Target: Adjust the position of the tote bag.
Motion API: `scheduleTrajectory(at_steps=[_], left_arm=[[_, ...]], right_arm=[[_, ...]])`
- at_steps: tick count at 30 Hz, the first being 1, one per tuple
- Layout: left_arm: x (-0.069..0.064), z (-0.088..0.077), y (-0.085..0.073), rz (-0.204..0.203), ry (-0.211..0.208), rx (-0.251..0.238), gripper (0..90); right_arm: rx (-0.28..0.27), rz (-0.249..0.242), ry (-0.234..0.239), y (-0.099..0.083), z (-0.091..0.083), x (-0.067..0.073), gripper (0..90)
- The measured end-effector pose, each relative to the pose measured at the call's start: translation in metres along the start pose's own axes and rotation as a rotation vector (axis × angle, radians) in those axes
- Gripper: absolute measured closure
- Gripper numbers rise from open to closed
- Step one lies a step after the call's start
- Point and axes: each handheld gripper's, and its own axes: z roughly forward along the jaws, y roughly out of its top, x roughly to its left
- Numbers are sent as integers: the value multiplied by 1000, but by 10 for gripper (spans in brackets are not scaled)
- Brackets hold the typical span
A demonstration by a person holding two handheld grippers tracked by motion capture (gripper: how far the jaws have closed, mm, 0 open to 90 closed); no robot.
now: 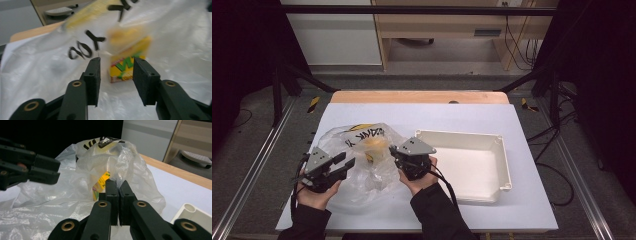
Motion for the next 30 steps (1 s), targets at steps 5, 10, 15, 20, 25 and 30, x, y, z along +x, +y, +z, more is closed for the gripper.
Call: scheduleTrajectory(at_steps=[5,10,15,20,25,30], left_arm=[[17,17,2,6,44,41,427],[26,36,-8,-4,4,111,366],[27,54,-23,-1,20,215,463],[31,57,-28,-2,43,275,795],[35,42,-20,-41,27,188,900],[38,19,0,-56,26,46,900]], right_arm=[[-9,1,-6,3,0,-1,886],[-7,7,-10,2,4,-2,886],[-5,7,-7,1,7,-1,886],[-9,4,-5,1,7,0,886],[-11,7,-14,2,6,-2,886],[-14,13,-24,2,6,-5,886]])
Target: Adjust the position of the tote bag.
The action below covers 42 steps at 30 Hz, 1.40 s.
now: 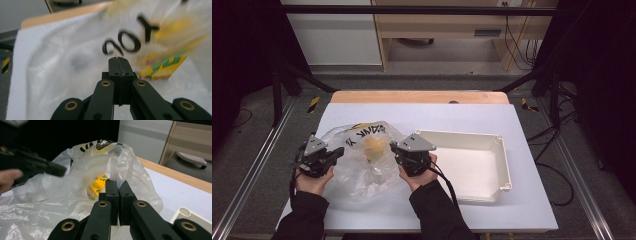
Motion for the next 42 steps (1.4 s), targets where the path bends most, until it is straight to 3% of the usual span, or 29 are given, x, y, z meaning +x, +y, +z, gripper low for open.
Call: scheduleTrajectory(at_steps=[3,5,7,9,12,14,17,21,23,25,29,31,36,39,42], left_arm=[[1,-6,6,10,4,-17,900],[2,-5,6,11,-18,7,900],[2,1,2,20,-8,38,896],[4,8,-3,8,33,52,693],[12,19,-10,-18,-4,59,442],[14,24,-14,-15,-19,85,379],[13,31,-17,-2,-18,142,459],[13,34,-17,10,-21,168,803],[13,32,-15,23,-11,154,884],[14,27,-11,13,5,109,896],[23,10,6,-85,-3,-40,898],[27,6,15,-115,16,-82,899],[35,17,26,-149,53,-68,899],[38,34,27,-160,69,-32,899],[38,49,26,-145,86,18,899]], right_arm=[[3,-4,-6,0,0,-1,886],[3,-2,-6,0,0,-1,886],[6,-7,-6,-1,0,-1,886],[9,-13,-7,-1,0,0,886],[9,-17,-5,-1,-1,0,886],[10,-16,-6,-1,-1,0,886],[8,-9,-7,-1,-1,-1,885],[10,-10,-5,-1,1,-1,886],[8,-10,-4,-1,1,-1,886],[6,-7,-7,-1,1,-2,886],[5,-1,-24,-1,4,-5,884],[7,7,-38,-1,6,-6,884],[46,7,-101,-4,15,-14,881],[70,0,-129,-5,20,-19,880],[95,-2,-144,-8,25,-26,879]])
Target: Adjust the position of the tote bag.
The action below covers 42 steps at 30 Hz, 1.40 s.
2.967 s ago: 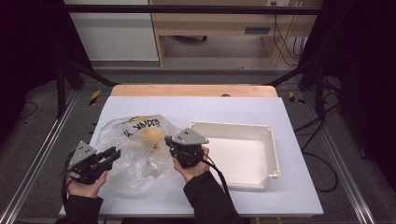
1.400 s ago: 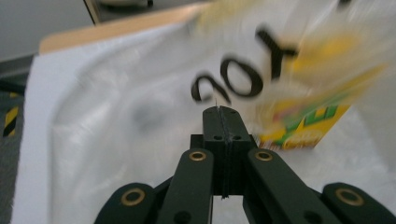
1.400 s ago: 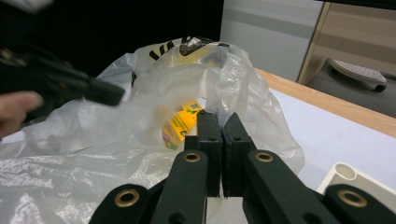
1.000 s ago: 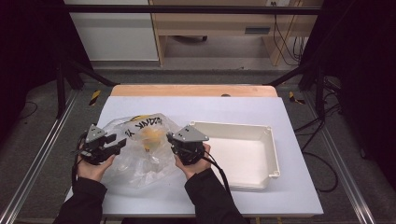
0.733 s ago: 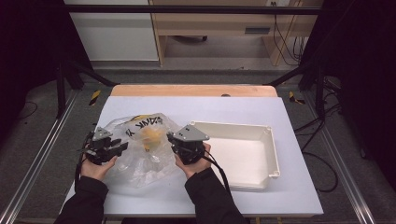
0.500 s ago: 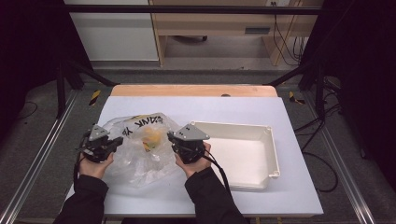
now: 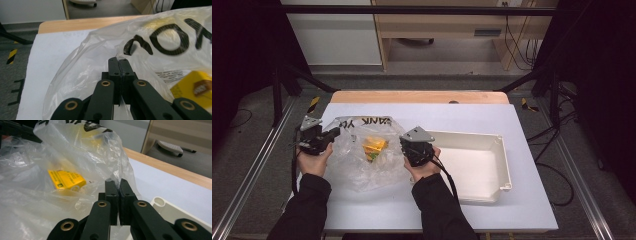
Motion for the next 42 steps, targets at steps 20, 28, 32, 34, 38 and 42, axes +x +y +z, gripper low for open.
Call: scheduleTrajectory(at_steps=[20,28,32,34,38,42], left_arm=[[-6,64,-33,62,32,329,897],[-4,41,-23,45,-1,248,745],[-5,16,-14,53,-20,132,578],[-6,5,-11,46,-45,77,530],[-8,-13,-5,52,-85,-15,485],[-14,-21,4,55,-124,-78,444]], right_arm=[[141,-53,-45,-11,25,-6,855],[159,-58,0,-12,26,-7,661],[105,-73,34,-8,14,-6,556],[74,-64,50,-4,6,-5,526],[38,-49,75,-1,-6,-7,500],[14,-44,87,3,-14,-7,496]])
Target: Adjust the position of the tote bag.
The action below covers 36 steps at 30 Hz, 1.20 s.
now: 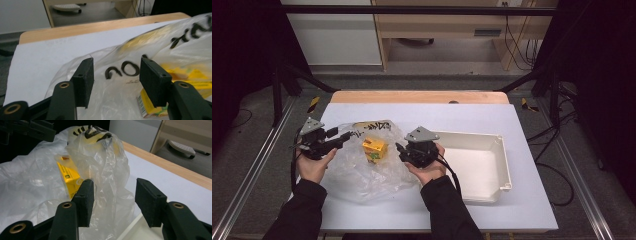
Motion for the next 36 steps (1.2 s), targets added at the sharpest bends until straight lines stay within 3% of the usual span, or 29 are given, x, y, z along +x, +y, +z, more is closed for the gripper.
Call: scheduleTrajectory(at_steps=[5,10,13,17,20,23,24,31,34,36], left_arm=[[-14,3,13,19,-42,-42,404],[-29,17,20,51,-73,-29,397],[-35,27,22,66,-69,-7,436],[-38,37,19,74,-62,31,658],[-38,42,17,94,-40,54,797],[-35,45,14,95,-46,64,899],[-34,45,14,88,-56,67,900],[-29,42,7,106,-23,57,898],[-23,44,3,80,-34,70,768],[-22,47,2,69,-11,84,637]], right_arm=[[-13,-12,28,3,-3,4,570],[-4,-8,44,1,-5,8,693],[6,-10,36,-1,-5,10,787],[8,-17,29,-3,-3,11,883],[14,-13,27,-4,-1,10,898],[20,-8,25,-5,0,9,900],[21,-9,23,-5,0,10,900],[19,-12,11,-6,2,9,900],[27,-12,10,-6,5,9,900],[29,-11,11,-6,7,11,900]])
